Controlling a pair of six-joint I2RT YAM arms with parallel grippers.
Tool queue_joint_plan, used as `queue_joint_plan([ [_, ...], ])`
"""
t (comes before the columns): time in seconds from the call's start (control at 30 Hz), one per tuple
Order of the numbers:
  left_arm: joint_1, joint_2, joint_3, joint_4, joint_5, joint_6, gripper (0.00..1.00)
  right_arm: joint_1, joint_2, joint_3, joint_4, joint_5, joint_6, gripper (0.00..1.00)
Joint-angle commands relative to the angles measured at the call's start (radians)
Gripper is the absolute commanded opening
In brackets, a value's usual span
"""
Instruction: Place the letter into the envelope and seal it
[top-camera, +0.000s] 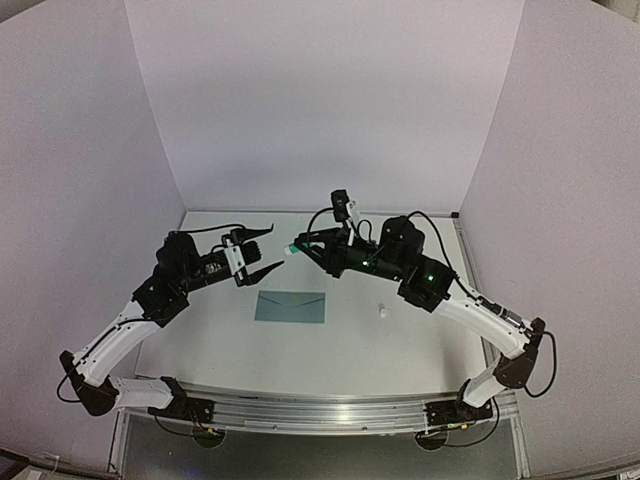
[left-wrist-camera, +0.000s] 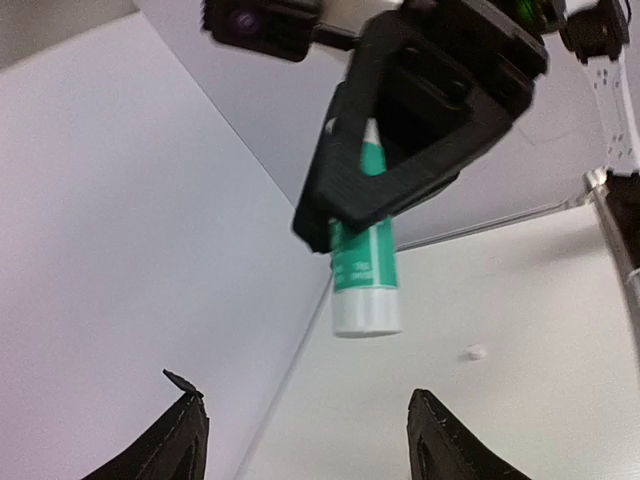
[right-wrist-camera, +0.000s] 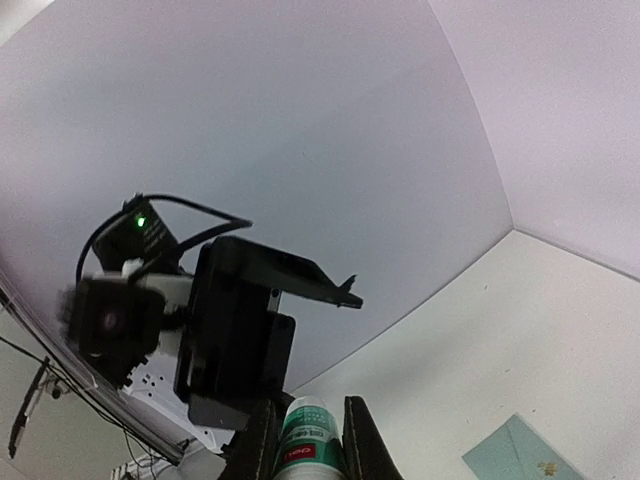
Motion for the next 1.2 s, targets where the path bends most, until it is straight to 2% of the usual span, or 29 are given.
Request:
queue_joint_plan([
  [0.0,-0.047,-0.043,-0.094,0.251,-0.126,0.356,0.63,0.005,0.030,0.015,0.090,0.048,0.130,0.00],
  [0.27,-0.078,-0.047,-0.130,0.334,-0.128,0.386,0.53,0.004,0.071,0.035,0.125,0.051,0.172,0.00],
  [0.5,-0.080,-0.042,-0.119,0.315,-0.133,0.372,0.36,0.004,0.078,0.039,0.130,0.038,0.175,0.00],
  [0.6,-0.080,-0.039,-0.111,0.283,-0.146,0.367,0.36,0.004,0.073,0.041,0.134,0.032,0.171,0.00],
  [0.73,-0.080,-0.051,-0.115,0.217,-0.152,0.363,0.44,0.005,0.049,0.037,0.136,0.039,0.161,0.00],
  [0.83,-0.080,-0.048,-0.115,0.206,-0.177,0.366,0.44,0.004,0.044,0.037,0.137,0.027,0.167,0.00],
  [1.17,-0.079,-0.025,-0.085,0.205,-0.182,0.349,0.29,0.005,0.057,0.032,0.144,-0.003,0.193,0.00],
])
